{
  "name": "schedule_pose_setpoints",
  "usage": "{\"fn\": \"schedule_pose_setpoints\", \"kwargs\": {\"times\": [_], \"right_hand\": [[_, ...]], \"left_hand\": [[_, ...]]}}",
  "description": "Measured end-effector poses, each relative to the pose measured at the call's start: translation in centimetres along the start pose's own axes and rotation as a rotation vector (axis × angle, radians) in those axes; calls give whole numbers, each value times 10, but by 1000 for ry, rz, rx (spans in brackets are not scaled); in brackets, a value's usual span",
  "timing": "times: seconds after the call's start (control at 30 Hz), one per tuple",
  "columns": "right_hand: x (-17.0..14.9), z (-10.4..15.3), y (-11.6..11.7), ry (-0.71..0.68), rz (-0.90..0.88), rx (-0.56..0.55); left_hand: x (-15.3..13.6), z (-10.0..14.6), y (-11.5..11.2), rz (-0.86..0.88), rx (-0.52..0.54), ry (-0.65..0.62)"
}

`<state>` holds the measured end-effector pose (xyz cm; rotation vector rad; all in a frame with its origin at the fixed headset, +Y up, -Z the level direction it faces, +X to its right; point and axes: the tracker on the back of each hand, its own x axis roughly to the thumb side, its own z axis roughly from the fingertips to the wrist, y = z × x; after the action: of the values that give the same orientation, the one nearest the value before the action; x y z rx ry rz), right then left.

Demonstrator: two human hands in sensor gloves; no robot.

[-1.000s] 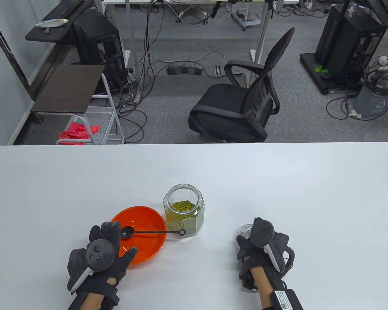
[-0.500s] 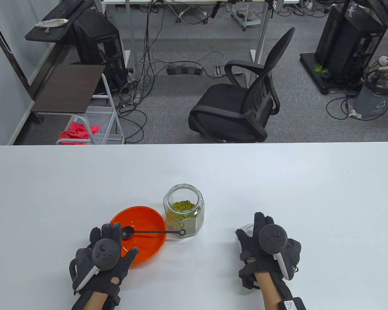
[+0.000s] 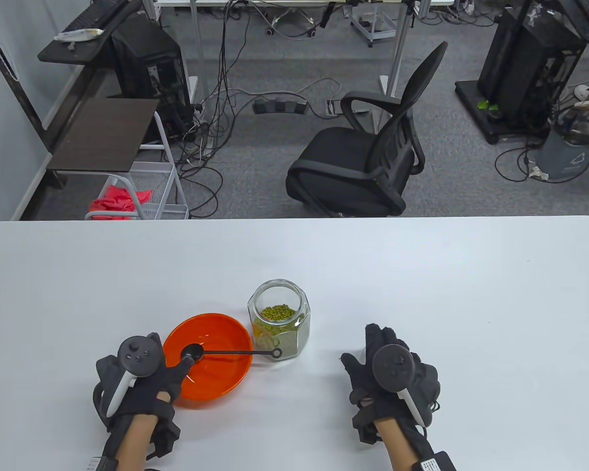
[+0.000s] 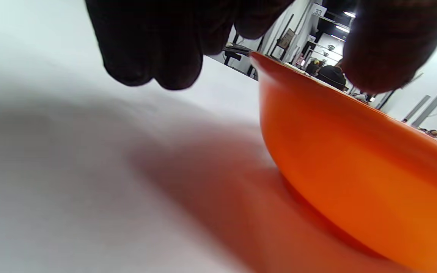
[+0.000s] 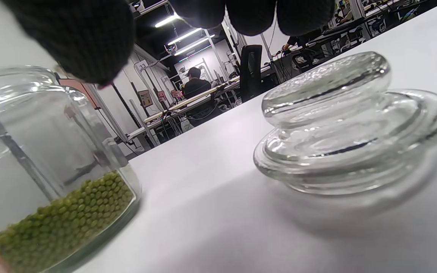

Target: Portion mung beans with measuring scoop (Bowl in hand)

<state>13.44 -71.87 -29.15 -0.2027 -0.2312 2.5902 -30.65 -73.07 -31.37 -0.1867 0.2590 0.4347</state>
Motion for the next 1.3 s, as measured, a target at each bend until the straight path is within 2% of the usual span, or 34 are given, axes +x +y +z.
{"fn": "schedule_pose_setpoints", "kwargs": {"times": [0.5, 0.77, 1.1, 1.3], "right_hand": [[-6, 0, -1, 37, 8, -14], [-5, 1, 1, 41, 15, -10], [-2, 2, 4, 30, 23, 4], [0, 3, 4, 25, 12, 8]], "left_hand": [[-4, -4, -13, 5, -58, 75], [-5, -4, -12, 24, -54, 90], [-11, -3, -9, 130, 19, 91], [-14, -1, -5, 245, 7, 62]]}}
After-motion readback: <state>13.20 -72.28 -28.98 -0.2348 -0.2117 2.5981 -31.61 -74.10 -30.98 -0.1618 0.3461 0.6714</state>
